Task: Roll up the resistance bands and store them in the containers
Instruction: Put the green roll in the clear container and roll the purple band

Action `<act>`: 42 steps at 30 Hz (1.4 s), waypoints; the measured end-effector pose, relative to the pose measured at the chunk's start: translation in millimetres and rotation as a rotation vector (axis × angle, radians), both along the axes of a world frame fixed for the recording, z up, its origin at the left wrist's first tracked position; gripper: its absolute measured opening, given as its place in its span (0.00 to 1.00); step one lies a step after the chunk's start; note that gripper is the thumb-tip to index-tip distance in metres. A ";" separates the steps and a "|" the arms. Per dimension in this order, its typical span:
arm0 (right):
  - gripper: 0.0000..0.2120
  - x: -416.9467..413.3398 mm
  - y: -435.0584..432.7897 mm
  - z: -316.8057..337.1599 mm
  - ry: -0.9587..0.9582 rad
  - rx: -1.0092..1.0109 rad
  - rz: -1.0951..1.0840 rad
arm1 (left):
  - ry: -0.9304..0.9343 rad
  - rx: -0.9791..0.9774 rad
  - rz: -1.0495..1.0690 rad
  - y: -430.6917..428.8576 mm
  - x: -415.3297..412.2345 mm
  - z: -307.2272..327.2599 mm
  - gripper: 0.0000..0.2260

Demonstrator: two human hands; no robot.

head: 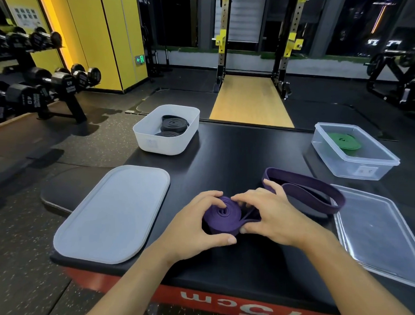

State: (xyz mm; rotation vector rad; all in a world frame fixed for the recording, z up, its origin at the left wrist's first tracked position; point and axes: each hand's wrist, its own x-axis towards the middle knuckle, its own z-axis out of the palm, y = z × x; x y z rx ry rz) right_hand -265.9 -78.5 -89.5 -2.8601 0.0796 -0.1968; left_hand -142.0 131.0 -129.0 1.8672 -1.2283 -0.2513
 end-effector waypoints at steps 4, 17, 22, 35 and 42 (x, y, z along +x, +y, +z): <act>0.23 -0.7 26.6 -6.8 -0.110 0.016 -0.124 | -0.088 -0.004 -0.012 -3.3 -1.5 0.8 0.24; 0.44 6.3 9.0 -15.3 -0.020 0.097 0.024 | 0.055 -0.037 0.011 1.6 4.1 4.7 0.05; 0.39 14.2 -7.8 -8.4 0.091 0.092 0.089 | 0.071 -0.047 0.008 1.8 7.1 4.1 0.10; 0.47 25.3 2.8 8.5 0.239 0.139 0.075 | 0.090 -0.024 -0.054 4.8 -0.4 7.4 0.35; 0.38 6.3 45.3 13.0 0.100 0.092 -0.117 | -0.021 -0.018 0.059 0.8 -0.9 0.2 0.24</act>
